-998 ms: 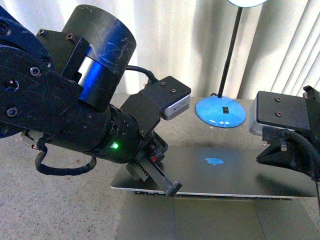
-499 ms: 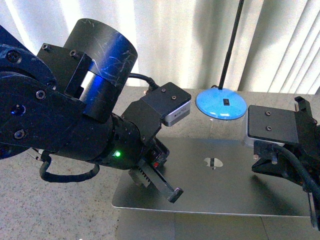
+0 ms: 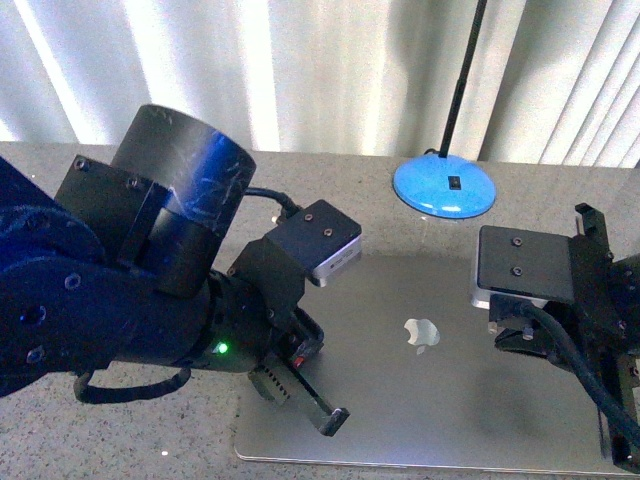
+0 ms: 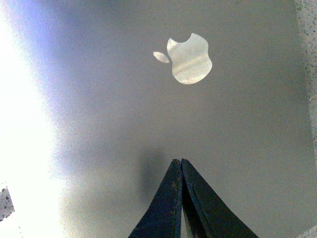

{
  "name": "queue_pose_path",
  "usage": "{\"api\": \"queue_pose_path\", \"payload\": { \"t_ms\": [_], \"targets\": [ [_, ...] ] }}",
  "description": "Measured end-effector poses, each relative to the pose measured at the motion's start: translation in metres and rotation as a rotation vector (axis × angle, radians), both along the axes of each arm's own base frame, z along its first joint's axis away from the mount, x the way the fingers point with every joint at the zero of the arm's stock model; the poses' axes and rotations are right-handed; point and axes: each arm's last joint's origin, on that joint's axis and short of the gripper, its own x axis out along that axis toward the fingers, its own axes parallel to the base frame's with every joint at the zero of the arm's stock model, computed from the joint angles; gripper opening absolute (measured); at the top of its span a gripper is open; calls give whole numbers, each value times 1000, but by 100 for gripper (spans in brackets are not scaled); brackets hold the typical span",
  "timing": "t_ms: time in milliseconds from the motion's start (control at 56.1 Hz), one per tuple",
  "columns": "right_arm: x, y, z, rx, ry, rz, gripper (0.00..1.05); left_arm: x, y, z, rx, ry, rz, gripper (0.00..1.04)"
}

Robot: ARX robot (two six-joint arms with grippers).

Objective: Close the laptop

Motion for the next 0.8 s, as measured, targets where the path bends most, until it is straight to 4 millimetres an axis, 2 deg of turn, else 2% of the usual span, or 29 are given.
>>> {"api": "queue_pose_path", "payload": {
  "t_ms": [285, 445, 677, 802],
  "targets": [
    [-7, 11, -17, 12, 58, -16, 3, -1, 10, -7, -36, 2, 17, 4],
    [-8, 16, -19, 16, 45, -17, 3, -3, 17, -7, -41, 9, 28, 4],
    [-7, 23, -16, 42, 34, -34, 3, -6, 37, 0, -58, 12, 100, 4],
    [-1, 27, -3, 86, -41, -68, 3, -1, 52, 13, -123, -40, 205, 4]
  ]
}}
